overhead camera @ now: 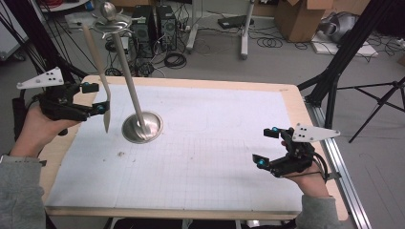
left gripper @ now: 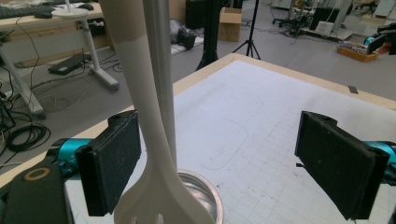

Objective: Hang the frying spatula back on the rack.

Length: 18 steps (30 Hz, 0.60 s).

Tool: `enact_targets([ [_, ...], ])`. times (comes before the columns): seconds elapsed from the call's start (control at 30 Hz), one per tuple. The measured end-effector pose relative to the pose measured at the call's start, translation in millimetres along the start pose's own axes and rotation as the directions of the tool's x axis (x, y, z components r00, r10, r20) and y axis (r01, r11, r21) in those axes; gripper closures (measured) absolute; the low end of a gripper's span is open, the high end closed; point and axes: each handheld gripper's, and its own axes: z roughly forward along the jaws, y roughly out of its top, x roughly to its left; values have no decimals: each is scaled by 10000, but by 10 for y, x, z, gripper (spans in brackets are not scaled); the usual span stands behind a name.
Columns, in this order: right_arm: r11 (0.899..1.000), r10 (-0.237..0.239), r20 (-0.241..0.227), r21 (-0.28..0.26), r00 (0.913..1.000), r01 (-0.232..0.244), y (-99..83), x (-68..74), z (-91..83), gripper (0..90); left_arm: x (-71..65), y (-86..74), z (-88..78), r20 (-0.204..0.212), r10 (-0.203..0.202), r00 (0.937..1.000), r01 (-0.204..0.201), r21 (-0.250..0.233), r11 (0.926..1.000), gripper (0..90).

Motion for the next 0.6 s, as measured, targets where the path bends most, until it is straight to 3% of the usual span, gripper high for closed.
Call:
enact_targets([
  [0.17,10000,11,1,-49,10000,-11,-10,-4,2,25,-94,-62,-2,416,-153,9990,172,-439,9989,149],
  [0.37,10000,-69,-117,-15,9999,68,2,10,32,25,-240,-180,58,641,-24,9979,49,-386,9992,149],
  [0.6,10000,-38,-75,-55,10000,38,1,0,12,25,-298,-296,99,560,-155,9983,177,-392,9991,149],
])
